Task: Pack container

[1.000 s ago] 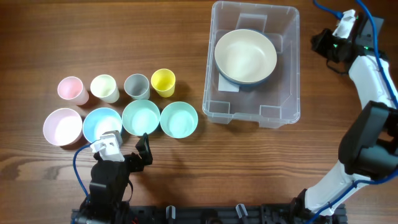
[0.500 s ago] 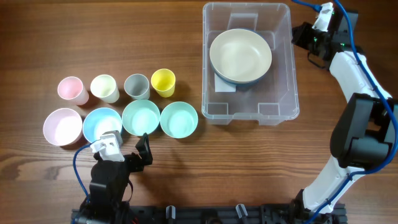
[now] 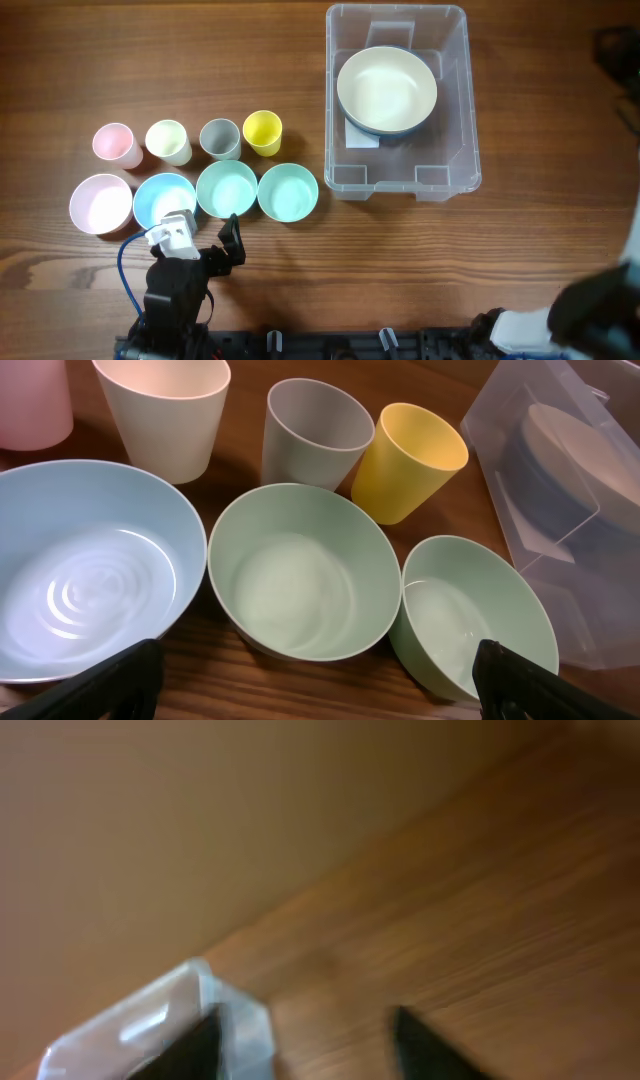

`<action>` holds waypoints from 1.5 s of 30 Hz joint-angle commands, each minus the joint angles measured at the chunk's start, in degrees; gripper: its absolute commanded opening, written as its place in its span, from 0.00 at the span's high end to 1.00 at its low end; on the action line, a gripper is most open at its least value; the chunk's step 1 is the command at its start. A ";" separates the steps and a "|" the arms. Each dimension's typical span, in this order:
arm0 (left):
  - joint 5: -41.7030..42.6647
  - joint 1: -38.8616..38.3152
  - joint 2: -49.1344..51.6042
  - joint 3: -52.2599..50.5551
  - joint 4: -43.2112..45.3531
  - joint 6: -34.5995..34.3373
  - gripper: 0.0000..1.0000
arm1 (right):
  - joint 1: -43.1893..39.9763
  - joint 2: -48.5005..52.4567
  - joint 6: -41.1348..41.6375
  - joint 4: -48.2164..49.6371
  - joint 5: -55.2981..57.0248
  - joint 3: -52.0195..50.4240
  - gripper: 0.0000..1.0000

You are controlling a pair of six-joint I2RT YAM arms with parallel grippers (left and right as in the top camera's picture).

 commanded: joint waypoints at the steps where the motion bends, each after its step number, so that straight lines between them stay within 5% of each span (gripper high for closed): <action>1: -0.55 0.44 -0.37 -0.24 0.24 0.09 0.00 | -3.61 -3.69 0.02 -0.81 1.73 0.94 0.00; 22: -0.07 0.44 -0.37 -0.24 3.34 -0.11 0.00 | -5.33 -3.80 0.02 -6.58 1.75 0.83 0.00; 30: 18.53 0.44 -0.37 0.02 8.31 -1.44 0.00 | -5.33 -3.80 0.04 -6.73 1.75 0.83 0.00; 39: 24.46 0.44 -0.37 3.93 19.87 -1.46 0.00 | -5.33 -3.80 0.02 -6.73 1.75 0.83 0.00; 45: 31.82 0.44 -0.37 4.00 8.02 -1.42 0.00 | -5.33 -3.80 0.02 -6.75 1.75 0.83 0.00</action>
